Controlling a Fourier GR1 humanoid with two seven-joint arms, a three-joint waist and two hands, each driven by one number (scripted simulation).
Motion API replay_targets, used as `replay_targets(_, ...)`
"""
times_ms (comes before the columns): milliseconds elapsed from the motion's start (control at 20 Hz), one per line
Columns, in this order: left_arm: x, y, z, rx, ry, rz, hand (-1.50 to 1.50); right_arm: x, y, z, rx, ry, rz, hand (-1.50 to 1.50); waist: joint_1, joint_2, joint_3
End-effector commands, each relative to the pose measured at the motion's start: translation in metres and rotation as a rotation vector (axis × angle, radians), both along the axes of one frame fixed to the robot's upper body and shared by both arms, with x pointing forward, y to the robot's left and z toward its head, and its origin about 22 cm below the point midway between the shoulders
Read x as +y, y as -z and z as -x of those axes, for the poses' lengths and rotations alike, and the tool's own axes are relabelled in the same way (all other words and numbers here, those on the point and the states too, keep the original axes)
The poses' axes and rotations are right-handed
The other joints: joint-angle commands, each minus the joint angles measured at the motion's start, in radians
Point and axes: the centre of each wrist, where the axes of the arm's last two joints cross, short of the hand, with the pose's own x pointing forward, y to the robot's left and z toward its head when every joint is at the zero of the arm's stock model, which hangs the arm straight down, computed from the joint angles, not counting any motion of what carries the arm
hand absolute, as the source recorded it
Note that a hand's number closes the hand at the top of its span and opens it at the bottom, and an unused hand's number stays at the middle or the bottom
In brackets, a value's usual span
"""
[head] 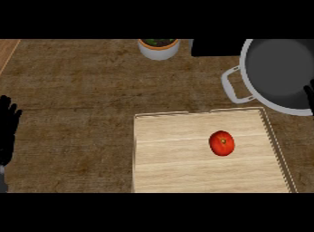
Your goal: Pick the tomato from the tray and place it in the pot
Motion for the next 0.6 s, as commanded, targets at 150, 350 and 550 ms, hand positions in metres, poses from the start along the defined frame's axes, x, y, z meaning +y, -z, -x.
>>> replay_targets(150,-0.043,-0.004,-0.005,-0.158,0.165,-0.037,0.0,-0.008,-0.054,0.006,-0.529,-0.196,0.16,1.5,-0.014,-0.025,-0.002)
replay_targets(350,-0.089,-0.009,-0.01,-0.258,0.267,-0.003,0.0,-0.062,-0.027,0.029,-0.409,0.211,0.464,-1.5,-0.052,-0.014,-0.003)
replay_targets(550,-0.122,-0.005,-0.008,-0.283,0.308,-0.021,0.0,-0.016,0.022,0.064,-0.643,0.046,0.389,-1.5,-0.005,-0.012,-0.003)
